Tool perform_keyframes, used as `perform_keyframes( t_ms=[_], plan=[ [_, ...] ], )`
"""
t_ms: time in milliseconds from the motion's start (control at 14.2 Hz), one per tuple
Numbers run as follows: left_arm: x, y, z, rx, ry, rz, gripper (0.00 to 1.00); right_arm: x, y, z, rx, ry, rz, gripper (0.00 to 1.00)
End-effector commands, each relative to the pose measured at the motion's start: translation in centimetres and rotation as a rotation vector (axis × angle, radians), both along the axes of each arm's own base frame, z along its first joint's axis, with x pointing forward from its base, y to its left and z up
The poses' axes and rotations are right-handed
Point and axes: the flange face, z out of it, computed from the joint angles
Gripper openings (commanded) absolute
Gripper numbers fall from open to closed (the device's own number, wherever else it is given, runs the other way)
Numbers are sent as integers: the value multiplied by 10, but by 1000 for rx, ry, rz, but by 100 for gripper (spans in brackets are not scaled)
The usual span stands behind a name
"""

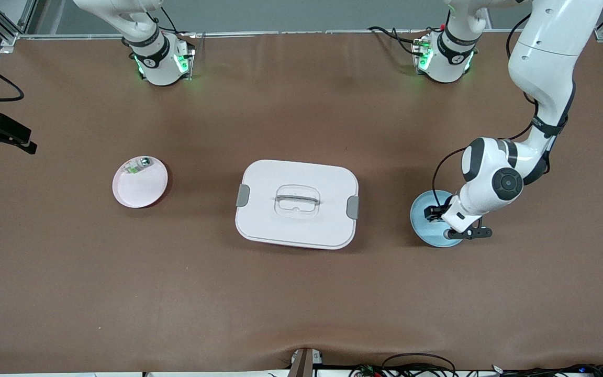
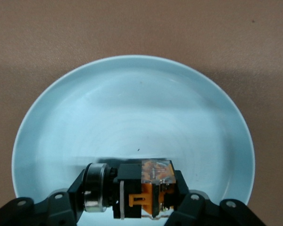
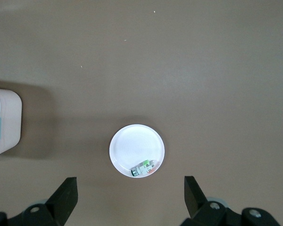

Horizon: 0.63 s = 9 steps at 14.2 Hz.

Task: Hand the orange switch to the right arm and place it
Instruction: 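Lower the left gripper onto the orange switch and close it, then lift the switch with the left gripper while the right gripper approaches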

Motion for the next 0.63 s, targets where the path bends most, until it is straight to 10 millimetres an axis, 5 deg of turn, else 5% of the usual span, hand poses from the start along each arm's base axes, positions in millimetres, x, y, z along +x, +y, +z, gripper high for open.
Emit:
perform_keyframes(
  t_ms=[0,211,562],
  plan=[
    [5,0,32,3,-37,12,0,2,0,12,-16,-13,-2,100],
    [20,-6,88,10,-28,-2,0,2,1,16,-18,-22,-4,100],
    [47,-68,183,-93,6,84,0,3,9,18,-6,-27,6,100]
  ],
)
